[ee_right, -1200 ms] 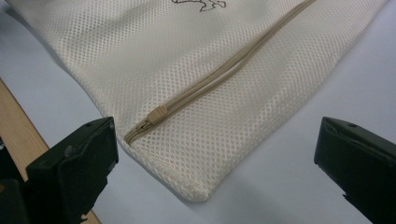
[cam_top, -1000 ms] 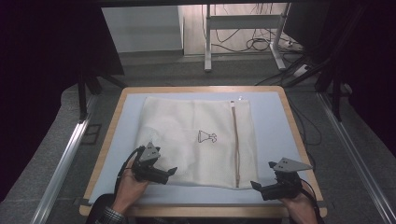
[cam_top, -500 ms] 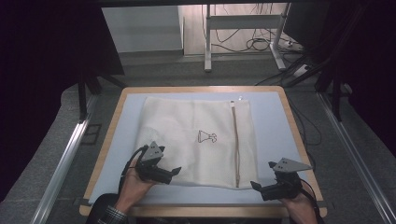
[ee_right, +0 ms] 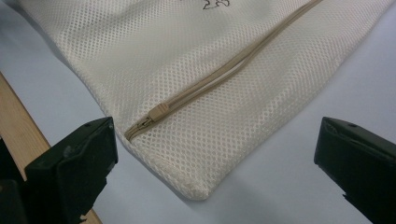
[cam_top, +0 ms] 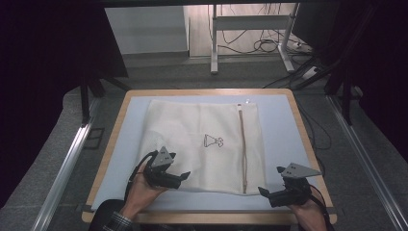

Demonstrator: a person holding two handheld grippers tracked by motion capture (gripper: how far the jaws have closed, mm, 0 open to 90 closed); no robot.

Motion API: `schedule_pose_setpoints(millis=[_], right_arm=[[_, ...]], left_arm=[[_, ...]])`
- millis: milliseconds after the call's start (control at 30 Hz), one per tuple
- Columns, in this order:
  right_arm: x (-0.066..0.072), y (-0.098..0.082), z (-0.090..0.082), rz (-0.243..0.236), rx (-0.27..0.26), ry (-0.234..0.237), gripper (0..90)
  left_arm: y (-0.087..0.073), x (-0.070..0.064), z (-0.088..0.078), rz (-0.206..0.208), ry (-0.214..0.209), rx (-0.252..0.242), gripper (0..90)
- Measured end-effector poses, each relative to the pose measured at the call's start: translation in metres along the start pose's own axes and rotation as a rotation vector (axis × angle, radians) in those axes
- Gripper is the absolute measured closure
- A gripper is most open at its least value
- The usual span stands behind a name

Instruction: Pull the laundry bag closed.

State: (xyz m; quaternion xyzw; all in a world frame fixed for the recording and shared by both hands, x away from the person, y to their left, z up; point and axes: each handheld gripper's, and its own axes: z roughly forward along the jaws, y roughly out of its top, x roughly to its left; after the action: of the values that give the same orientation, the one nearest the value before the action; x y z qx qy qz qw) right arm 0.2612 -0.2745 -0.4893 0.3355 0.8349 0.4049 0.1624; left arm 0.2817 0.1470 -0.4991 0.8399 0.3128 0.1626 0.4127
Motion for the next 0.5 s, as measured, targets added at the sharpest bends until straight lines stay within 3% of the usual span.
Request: schedule_pose_setpoints(millis=[333,500], right_arm=[[0.0005,0.0001,0.0002,-0.012,0.002,-0.005,0.0],[0.0009,0.0007,-0.0011,-0.018,-0.006,-0.011,0.0]], left_arm=[[0.0036,-0.0041,0.0001,0.026,-0.051,-0.004,15.6],[0.0062,-0.0060,0.0021,0.006,-0.074,-0.016,15.1]])
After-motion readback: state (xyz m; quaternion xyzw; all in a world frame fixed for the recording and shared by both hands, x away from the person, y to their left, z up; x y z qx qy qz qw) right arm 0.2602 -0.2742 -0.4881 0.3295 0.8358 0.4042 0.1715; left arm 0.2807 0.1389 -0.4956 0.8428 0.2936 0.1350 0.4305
